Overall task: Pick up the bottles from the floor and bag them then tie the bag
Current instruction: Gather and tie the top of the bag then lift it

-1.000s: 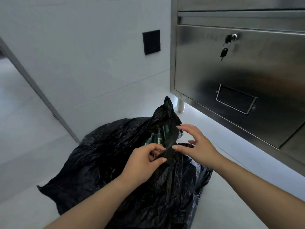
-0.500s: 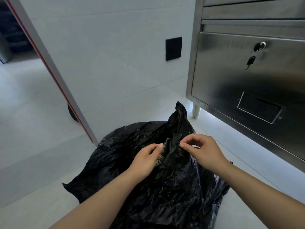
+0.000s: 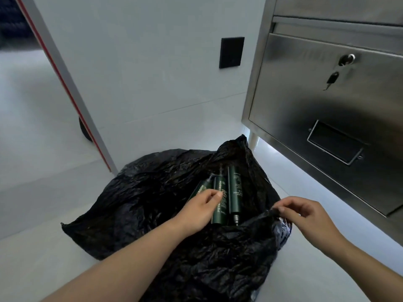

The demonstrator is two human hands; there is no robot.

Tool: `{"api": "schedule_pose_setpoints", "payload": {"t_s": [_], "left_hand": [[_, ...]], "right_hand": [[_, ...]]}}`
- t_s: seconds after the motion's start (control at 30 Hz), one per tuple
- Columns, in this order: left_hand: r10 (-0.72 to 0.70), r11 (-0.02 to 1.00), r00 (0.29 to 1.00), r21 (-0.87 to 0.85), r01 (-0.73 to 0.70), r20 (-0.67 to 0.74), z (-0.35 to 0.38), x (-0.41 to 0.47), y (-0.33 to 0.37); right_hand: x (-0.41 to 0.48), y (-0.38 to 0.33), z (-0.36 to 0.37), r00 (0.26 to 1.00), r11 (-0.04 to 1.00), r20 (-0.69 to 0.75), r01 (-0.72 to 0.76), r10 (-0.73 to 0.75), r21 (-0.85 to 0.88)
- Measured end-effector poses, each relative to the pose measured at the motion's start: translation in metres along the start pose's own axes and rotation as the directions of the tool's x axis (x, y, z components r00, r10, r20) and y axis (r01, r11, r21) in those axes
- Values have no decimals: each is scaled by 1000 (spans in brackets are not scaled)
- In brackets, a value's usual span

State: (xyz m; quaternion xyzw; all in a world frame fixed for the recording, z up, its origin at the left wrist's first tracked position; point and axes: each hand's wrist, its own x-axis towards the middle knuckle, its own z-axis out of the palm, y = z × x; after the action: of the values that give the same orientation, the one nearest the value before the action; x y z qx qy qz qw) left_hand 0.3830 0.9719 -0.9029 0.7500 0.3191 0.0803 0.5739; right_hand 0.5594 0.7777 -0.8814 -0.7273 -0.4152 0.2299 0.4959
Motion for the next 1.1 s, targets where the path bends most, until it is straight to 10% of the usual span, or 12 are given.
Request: {"api": "schedule_pose_setpoints", "payload": {"t_s": [0.23,0.73,1.1], "left_hand": [[29,998,996,54,-34,89,32,1,1],[-179,846,939,533,-5,293,80,-2,-7],[213,919,975,350,-179,-61,-5,-9,29]], "right_hand": [[-17,20,-14,990,961,138,5,35,-277],[-44,57,-34,998,977,-28,-55,50,-205],[-4,12,-6,998,987,-12,53,-55,-150]]}}
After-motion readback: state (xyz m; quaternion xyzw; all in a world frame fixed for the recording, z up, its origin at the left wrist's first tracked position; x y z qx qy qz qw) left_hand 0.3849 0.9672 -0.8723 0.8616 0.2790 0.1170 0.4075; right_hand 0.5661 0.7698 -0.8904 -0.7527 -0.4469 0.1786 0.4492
